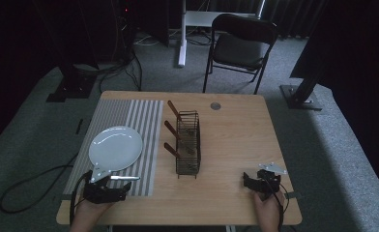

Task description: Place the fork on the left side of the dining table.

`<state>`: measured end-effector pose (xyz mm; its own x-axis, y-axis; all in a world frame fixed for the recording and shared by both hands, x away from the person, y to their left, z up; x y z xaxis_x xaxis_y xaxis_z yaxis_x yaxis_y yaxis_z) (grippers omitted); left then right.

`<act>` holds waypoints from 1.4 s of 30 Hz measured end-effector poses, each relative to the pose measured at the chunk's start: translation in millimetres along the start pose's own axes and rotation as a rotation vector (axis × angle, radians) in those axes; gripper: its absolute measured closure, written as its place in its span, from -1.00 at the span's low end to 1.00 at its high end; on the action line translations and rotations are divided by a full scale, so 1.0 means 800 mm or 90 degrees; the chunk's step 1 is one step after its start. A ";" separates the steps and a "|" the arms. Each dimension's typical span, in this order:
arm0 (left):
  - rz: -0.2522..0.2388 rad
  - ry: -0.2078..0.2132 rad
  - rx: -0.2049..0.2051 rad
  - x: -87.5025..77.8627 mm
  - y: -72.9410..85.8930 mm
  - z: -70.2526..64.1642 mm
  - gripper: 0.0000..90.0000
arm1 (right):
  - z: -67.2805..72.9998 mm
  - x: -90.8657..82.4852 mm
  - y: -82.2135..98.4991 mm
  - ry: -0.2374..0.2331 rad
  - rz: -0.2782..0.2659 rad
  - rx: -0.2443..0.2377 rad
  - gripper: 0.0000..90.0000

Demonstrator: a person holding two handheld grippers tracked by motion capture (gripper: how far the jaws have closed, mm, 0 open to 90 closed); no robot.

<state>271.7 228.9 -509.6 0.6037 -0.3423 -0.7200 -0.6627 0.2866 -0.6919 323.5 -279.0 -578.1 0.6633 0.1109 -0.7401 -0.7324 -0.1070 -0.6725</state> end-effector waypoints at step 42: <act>-0.057 0.074 0.064 -0.001 -0.099 -0.098 -0.92 | 0.000 0.000 0.000 0.000 0.000 -0.001 -0.71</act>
<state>288.8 136.5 -450.1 0.5990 -0.4695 -0.6487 -0.5580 0.3363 -0.7587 323.5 -279.2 -578.2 0.6639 0.1108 -0.7396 -0.7316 -0.1088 -0.6730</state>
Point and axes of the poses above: each handheld gripper's, and its own axes: x roughly forward along the jaws, y roughly out of its underside, z roughly to its left, the point moved 4 cm from there along x, roughly forward along the jaws, and after that the axes turned 4 degrees about z, right-handed, at the moved point
